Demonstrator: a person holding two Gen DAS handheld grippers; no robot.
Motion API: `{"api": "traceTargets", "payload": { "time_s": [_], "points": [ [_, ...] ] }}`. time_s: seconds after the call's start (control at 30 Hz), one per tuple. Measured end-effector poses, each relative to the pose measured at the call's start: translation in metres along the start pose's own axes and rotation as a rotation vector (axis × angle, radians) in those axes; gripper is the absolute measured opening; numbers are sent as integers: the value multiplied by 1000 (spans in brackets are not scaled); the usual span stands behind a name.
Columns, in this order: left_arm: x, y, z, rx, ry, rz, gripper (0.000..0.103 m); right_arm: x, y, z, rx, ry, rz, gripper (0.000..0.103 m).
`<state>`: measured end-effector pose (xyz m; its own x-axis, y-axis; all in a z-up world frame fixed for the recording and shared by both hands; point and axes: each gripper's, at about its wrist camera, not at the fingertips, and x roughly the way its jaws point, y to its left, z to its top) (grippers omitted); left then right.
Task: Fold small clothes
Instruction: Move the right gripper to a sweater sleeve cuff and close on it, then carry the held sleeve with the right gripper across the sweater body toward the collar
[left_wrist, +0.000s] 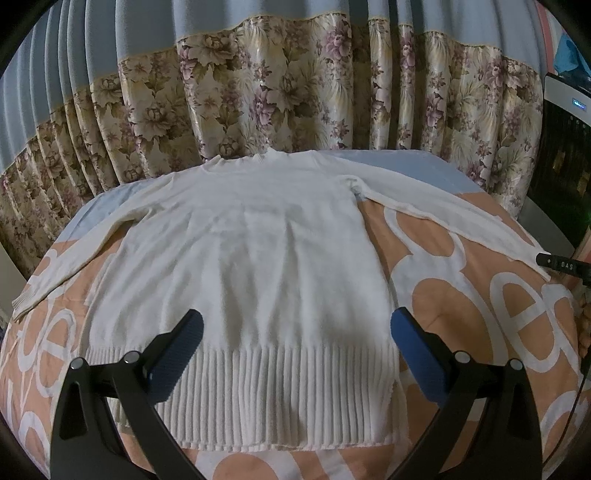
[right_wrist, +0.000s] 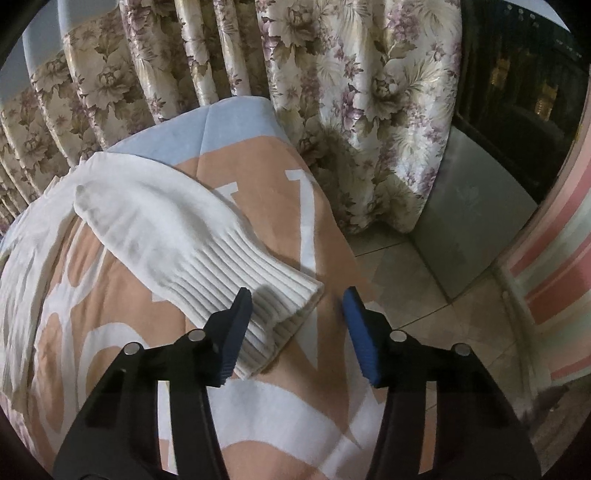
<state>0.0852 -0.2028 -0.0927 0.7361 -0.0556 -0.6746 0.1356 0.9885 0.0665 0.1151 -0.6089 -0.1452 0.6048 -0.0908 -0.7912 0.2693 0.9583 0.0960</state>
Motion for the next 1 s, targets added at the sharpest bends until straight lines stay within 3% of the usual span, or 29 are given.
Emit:
{"api": "traceTargets", "payload": {
  "time_s": [0.3, 0.47, 0.7, 1.0],
  "points": [
    [3, -2, -1, 3, 0, 0, 101, -5, 13, 7, -56, -38, 1, 34],
    [3, -2, -2, 6, -1, 0, 101, -13, 24, 6, -101, -64, -9, 33],
    [2, -2, -5, 13, -9, -3, 101, 1, 15, -1, -44, -7, -1, 9],
    [10, 15, 8, -18, -18, 11, 101, -20, 32, 12, -43, -48, -15, 7]
  ]
}}
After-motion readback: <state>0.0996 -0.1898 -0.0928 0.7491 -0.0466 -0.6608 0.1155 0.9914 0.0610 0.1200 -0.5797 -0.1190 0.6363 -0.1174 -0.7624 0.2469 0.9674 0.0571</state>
